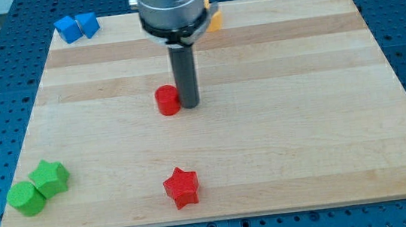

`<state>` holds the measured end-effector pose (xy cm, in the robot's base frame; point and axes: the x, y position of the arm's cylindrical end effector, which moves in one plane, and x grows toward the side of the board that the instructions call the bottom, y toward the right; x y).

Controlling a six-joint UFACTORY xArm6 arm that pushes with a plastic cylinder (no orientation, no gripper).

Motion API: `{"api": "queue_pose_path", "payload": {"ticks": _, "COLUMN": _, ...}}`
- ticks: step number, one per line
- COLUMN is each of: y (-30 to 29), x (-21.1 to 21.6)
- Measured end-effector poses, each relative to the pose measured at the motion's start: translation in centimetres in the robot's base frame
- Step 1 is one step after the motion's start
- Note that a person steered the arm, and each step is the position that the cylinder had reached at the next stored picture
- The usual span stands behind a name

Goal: Place the red circle vertically below the blue cube

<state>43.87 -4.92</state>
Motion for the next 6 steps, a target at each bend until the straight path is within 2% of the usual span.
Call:
{"api": "queue_pose_path", "payload": {"ticks": 4, "y": -10.9, "x": 0.6}}
{"api": "queue_pose_path", "payload": {"ticks": 6, "y": -14.4, "x": -0.9}}
